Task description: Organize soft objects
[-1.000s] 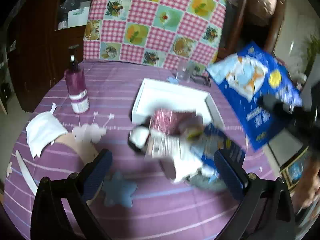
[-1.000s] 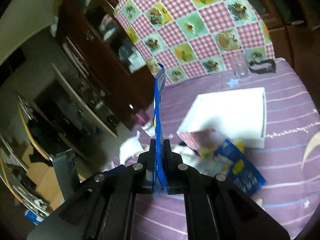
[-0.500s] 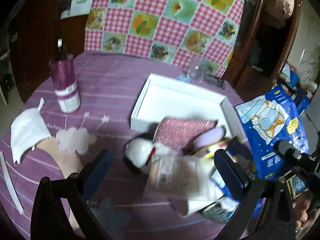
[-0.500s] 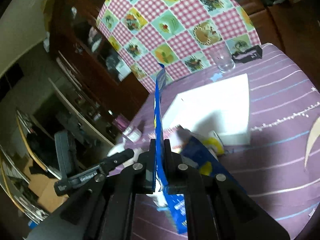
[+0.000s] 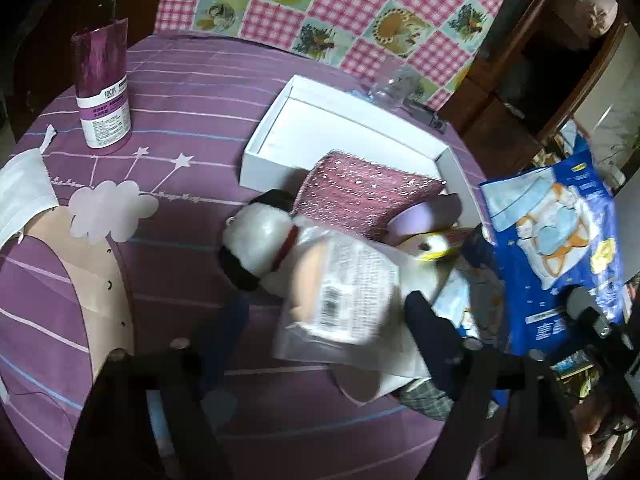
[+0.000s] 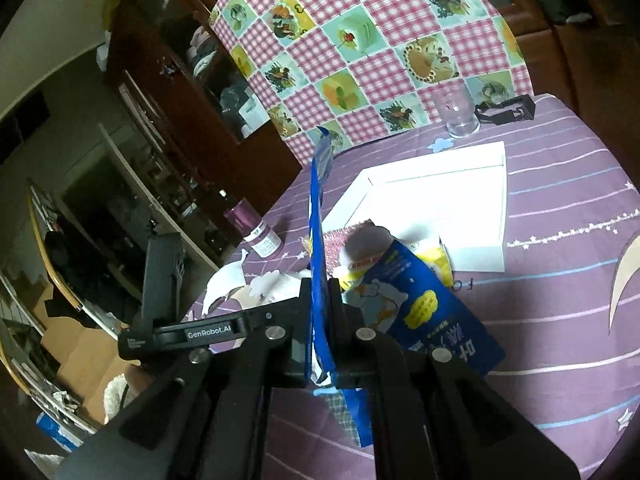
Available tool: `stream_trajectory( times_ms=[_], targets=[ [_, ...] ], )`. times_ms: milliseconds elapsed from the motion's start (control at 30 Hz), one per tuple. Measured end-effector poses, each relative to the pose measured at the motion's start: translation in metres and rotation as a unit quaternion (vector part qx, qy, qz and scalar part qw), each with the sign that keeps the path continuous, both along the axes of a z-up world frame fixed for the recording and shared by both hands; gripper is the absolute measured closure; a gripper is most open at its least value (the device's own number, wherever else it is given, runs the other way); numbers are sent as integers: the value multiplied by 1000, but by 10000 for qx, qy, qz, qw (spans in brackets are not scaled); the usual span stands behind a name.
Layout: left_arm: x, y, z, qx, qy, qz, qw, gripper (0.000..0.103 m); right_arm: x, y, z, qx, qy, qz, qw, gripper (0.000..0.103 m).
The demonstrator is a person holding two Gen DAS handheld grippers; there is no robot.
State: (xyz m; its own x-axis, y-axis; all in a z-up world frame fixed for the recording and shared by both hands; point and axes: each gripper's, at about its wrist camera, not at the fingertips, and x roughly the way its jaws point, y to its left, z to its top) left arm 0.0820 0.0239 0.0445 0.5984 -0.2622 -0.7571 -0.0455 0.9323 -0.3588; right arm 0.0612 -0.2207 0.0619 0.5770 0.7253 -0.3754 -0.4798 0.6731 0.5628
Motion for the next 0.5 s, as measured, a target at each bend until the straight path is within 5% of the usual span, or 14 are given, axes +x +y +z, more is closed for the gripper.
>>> stream_trajectory(
  times_ms=[67,200,333,500],
  targets=[
    [-3,-1,4,2,-75,-37,10000,50,0,-2,1,23,-32,-27,10000,96],
    [-6,2,8,-19,-143,4,9999,62,1,-4,1,63,-34,-65,10000,96],
    [-8,6,11,-41,-171,127,9998,95,1,-4,1,75,-31,-76,9999,96],
    [-10,5,15,-82,-250,79,9996,98,2,-4,1,96,-7,-55,9999,96]
  ],
)
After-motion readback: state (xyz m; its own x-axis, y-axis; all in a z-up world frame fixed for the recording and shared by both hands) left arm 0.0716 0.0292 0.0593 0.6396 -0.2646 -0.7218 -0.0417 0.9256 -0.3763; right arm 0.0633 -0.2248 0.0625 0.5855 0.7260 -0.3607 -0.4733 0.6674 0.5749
